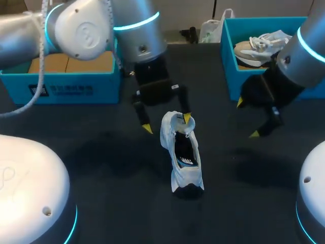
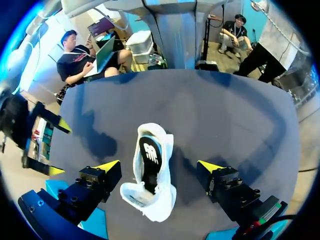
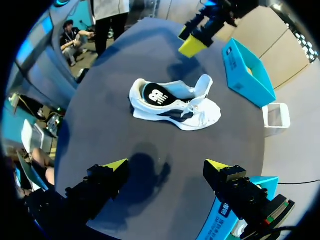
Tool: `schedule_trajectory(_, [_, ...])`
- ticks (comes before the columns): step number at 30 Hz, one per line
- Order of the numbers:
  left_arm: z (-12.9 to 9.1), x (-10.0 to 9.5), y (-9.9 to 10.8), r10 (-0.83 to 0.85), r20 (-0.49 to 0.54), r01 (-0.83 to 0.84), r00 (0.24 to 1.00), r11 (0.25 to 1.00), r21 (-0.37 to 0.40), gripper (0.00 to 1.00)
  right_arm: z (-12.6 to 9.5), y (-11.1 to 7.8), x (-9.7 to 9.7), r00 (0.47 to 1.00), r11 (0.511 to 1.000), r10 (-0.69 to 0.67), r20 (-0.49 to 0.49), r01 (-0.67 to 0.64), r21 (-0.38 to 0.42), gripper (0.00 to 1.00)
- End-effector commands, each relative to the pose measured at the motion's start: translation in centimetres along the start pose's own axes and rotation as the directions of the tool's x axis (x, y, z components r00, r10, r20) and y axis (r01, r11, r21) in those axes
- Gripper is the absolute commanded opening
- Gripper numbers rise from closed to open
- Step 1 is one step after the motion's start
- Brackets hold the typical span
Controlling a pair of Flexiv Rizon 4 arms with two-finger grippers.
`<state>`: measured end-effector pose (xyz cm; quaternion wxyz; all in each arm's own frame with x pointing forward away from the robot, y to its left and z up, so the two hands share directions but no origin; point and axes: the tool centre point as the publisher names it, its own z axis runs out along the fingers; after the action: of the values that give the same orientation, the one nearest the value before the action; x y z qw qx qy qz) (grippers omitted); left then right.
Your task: Take the shoe out of the shoebox, open the shoe tongue, remove and reinsert the insole, then place the shoe into the shoebox
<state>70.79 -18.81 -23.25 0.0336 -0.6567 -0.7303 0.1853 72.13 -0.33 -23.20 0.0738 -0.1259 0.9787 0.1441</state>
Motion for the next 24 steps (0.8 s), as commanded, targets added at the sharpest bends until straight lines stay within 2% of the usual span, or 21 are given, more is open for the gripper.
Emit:
schedule_trajectory(1, [0.2, -1.4, 0.7, -0.003, -0.19, 0.002, 0.982, 1.0, -0.007, 1.0, -3.1, -1.0, -0.4, 1.0, 1.0, -0.003, -0.028, 0.002, -0.013, 1.0])
schedule_trajectory(4, [0.2, -1.7, 1.0, -0.009, -0.194, 0.006, 0.981, 1.0, -0.013, 1.0, -3.7, -1.7, -0.5, 1.0, 0.998, 0.01, -0.018, -0.011, -0.056, 1.0])
schedule_trajectory(5, [0.2, -1.9, 1.3, -0.019, -0.2, 0.015, 0.98, 1.0, -0.023, 1.0, -4.1, -2.3, -0.5, 0.999, 0.998, 0.014, -0.049, -0.017, -0.056, 1.0])
schedule_trajectory(7, [0.3, -2.1, 1.4, -0.021, -0.215, 0.004, 0.976, 0.997, -0.082, 1.0, -4.4, -2.9, -0.4, 0.998, 0.997, 0.05, -0.044, -0.052, -0.052, 1.0])
schedule_trajectory(17, [0.3, -2.1, 1.4, -0.021, -0.215, 0.004, 0.976, 0.997, -0.082, 1.0, -4.4, -2.9, -0.4, 0.998, 0.997, 0.05, -0.044, -0.052, -0.052, 1.0])
schedule_trajectory(20, [0.5, -2.1, 0.4, -0.014, -0.201, -0.011, 0.979, 0.992, -0.122, 1.0, -4.4, -2.9, -0.4, 0.998, 0.997, 0.05, -0.044, -0.052, -0.052, 1.0])
schedule_trajectory(23, [1.3, -2.4, -0.1, 0.019, -0.227, -0.049, 0.974, 0.99, -0.129, 1.0, -4.4, -2.9, -0.4, 0.998, 0.997, 0.05, -0.044, -0.052, -0.052, 1.0])
schedule_trajectory(24, [1.6, -2.6, -0.2, 0.024, -0.234, -0.057, 0.972, 0.99, -0.131, 0.96, -4.4, -2.9, -0.4, 0.998, 0.997, 0.05, -0.044, -0.052, -0.052, 1.0])
